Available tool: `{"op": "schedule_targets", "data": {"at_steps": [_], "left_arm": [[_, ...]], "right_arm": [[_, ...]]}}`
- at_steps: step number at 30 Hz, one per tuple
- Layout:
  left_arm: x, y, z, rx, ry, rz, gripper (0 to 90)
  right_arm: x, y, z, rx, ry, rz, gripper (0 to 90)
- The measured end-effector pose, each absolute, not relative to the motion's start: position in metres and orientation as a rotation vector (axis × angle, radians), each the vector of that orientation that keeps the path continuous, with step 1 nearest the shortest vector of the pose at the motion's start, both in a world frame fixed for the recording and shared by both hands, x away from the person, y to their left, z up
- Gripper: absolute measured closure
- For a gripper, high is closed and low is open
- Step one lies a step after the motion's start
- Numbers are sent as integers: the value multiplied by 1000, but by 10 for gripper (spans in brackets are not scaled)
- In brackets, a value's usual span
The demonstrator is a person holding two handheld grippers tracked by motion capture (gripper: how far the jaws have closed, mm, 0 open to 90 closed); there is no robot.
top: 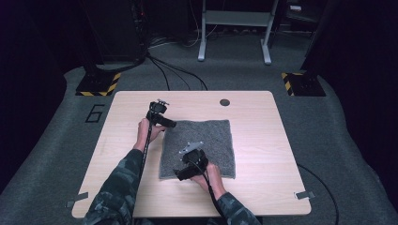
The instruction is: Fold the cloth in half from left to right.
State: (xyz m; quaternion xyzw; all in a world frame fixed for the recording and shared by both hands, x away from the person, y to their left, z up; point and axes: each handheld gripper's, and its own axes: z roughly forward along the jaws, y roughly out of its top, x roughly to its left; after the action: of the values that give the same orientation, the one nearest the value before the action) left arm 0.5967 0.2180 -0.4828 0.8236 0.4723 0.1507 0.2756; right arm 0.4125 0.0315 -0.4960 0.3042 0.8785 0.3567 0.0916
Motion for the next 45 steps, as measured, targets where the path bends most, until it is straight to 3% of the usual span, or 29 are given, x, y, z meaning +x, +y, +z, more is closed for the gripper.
{"op": "schedule_targets", "data": {"at_steps": [8,14,19,21,22,23,25,26,28,32,35,45], "left_arm": [[602,219,-492,2231,1284,416,192],[605,216,-498,2244,1289,419,243],[606,216,-500,2260,1278,418,324],[606,216,-502,2259,1275,410,391],[606,216,-502,2259,1275,410,411],[606,215,-502,2247,1270,413,439],[605,214,-502,2252,1262,414,474],[605,212,-501,2258,1247,415,531],[604,211,-501,2256,1245,414,581],[603,209,-501,2263,1220,401,673],[601,206,-501,2267,1195,402,821],[598,204,-498,2272,1171,409,870]], "right_arm": [[406,64,-503,789,2677,1036,163],[402,83,-504,749,2686,1024,248],[401,91,-511,742,2690,994,376],[400,92,-513,738,2693,981,458],[400,92,-513,738,2693,981,458],[399,92,-512,752,2686,967,523],[399,92,-513,747,2672,979,545],[399,92,-512,758,2667,969,621],[399,90,-513,759,2654,987,683],[398,89,-513,788,2635,998,758],[398,88,-514,800,2623,1001,842],[397,79,-508,831,2624,1039,873]]}}
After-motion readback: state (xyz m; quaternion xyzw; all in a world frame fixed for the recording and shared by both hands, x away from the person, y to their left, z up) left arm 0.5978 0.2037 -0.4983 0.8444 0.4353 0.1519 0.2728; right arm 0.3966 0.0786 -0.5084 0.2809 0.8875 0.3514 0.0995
